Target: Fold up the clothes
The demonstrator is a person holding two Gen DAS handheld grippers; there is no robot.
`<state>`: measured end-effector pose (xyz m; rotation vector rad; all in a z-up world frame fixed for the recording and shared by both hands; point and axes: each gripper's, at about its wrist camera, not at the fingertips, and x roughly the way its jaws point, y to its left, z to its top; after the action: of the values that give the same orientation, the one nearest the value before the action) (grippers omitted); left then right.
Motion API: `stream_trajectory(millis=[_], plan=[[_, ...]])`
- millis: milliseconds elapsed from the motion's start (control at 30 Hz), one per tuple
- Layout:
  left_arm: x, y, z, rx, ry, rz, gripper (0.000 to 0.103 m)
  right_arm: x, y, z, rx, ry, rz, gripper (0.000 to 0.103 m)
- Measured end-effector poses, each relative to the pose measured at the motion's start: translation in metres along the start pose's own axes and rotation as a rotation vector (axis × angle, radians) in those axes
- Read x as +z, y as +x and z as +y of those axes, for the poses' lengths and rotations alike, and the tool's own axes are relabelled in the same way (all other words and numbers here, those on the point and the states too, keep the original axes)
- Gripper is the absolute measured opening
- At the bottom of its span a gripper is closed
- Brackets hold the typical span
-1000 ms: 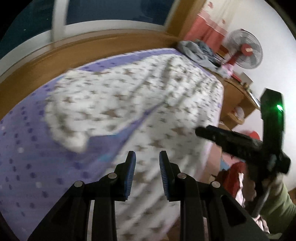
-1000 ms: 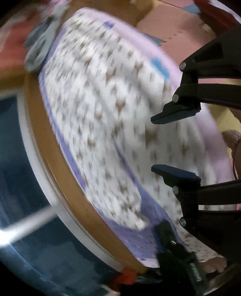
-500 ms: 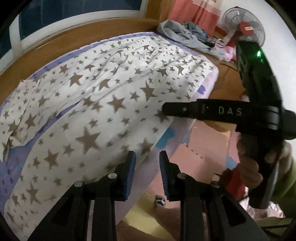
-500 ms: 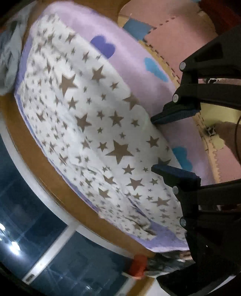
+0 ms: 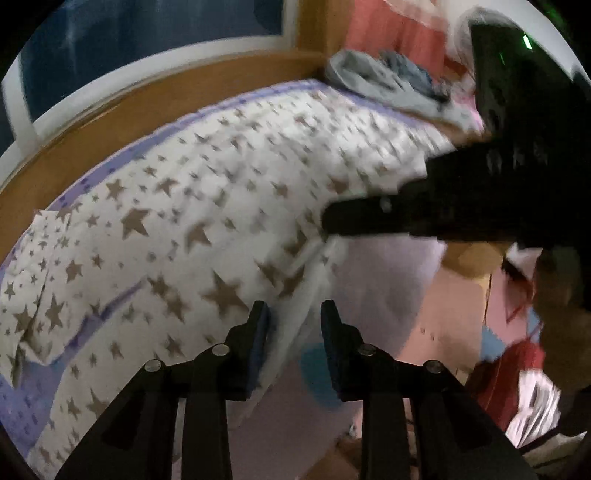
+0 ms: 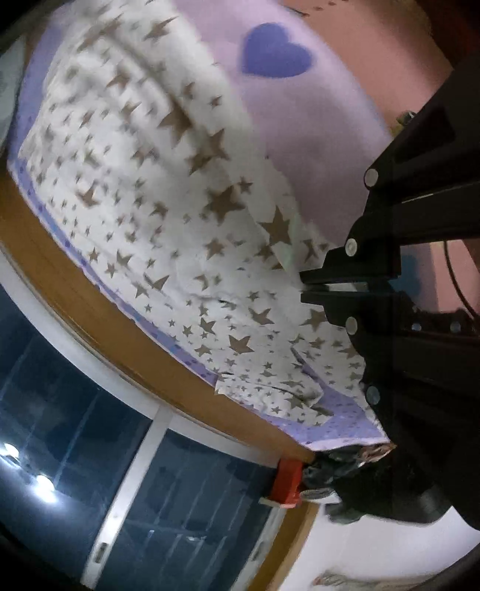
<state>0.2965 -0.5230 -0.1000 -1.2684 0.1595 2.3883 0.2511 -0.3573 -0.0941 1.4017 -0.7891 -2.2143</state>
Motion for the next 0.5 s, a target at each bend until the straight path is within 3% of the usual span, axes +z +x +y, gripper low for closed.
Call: stream_trajectory(millis=[100, 200, 333, 500], plan=[[0.014, 0.003, 0.025, -0.036, -0.121, 0.010, 0.029, 0.012, 0.000, 0.003, -0.047, -0.063, 0.009, 0.004], [0.023, 0.008, 0.047, -0.050, -0.214, 0.017, 0.029, 0.016, -0.027, -0.007, -0.113, -0.137, -0.033, 0.009], [0.027, 0.014, 0.058, -0.020, -0.309, 0.019, 0.029, 0.027, -0.076, -0.067, -0.248, -0.130, -0.127, 0.030], [0.027, 0.020, 0.055, 0.063, -0.418, 0.033, 0.029, 0.062, -0.101, -0.131, -0.354, -0.228, -0.105, 0.031]])
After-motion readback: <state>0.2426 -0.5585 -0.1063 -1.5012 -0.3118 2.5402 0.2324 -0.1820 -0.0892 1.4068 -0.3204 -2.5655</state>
